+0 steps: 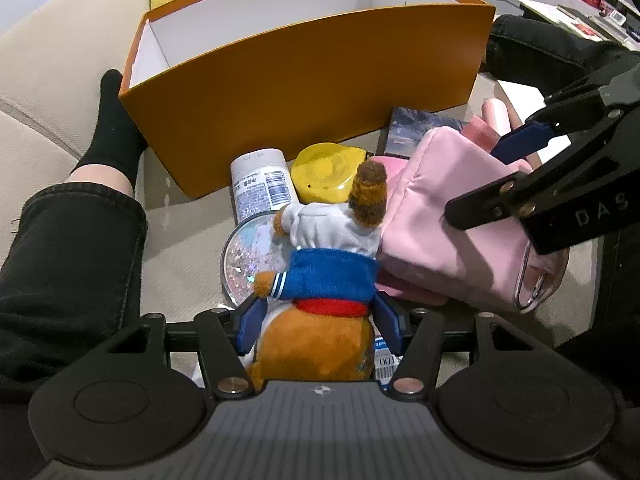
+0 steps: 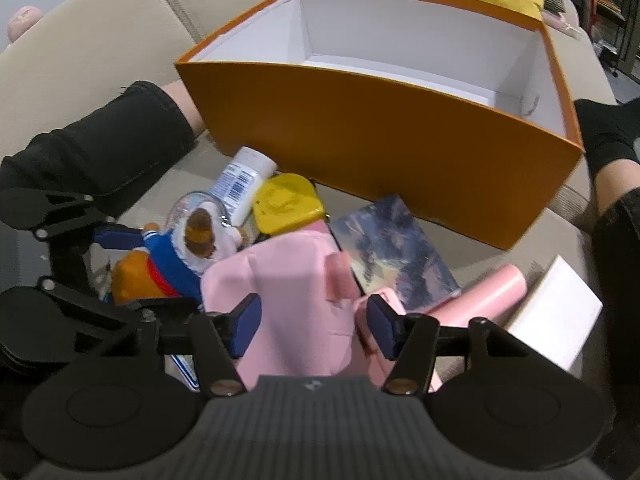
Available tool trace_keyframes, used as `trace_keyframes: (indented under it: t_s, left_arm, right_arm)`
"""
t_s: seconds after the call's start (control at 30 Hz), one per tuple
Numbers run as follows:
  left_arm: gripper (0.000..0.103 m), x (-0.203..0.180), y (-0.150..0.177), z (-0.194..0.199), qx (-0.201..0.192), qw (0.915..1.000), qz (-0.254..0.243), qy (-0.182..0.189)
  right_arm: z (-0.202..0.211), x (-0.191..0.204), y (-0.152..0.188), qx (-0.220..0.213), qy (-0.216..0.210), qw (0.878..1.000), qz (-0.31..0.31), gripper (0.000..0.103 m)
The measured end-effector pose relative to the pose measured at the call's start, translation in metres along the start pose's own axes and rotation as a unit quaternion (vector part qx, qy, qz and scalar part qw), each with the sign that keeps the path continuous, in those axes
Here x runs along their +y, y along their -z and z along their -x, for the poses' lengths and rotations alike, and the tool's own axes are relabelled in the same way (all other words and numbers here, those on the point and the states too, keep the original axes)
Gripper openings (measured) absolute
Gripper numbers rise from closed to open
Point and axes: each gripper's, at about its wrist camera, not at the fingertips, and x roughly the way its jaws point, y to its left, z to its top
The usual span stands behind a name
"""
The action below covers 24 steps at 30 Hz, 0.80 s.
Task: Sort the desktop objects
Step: 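Grasp the stuffed duck with the left gripper while the right gripper grasps the pink pouch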
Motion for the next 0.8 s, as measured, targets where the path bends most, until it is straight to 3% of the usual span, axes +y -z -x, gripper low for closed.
trace_keyframes:
  t_s: [0.13, 0.37, 0.63, 0.8]
  left_arm:
    - [0.069, 0.004, -0.002, -0.002, 0.003, 0.9998, 0.02, 0.008]
    - [0.061, 0.009, -0.001, 0.002, -0.009, 0.9983, 0.055, 0.014]
    - [0.051, 0.022, 0.008, 0.015, -0.035, 0.9899, 0.133, 0.035]
    - [0.05, 0.025, 0.005, 0.032, -0.057, 0.987, 0.146, 0.034]
  right_arm:
    - [-0.002, 0.002, -0.004, -0.002, -0.002, 1.0, 0.005, 0.048]
    - [0.009, -0.003, -0.004, -0.011, -0.013, 1.0, -0.017, 0.026]
    - [0.034, 0.001, -0.005, -0.041, -0.02, 0.999, -0.024, 0.022]
    - [0.051, 0.004, -0.009, -0.068, -0.021, 0.997, -0.022, 0.022]
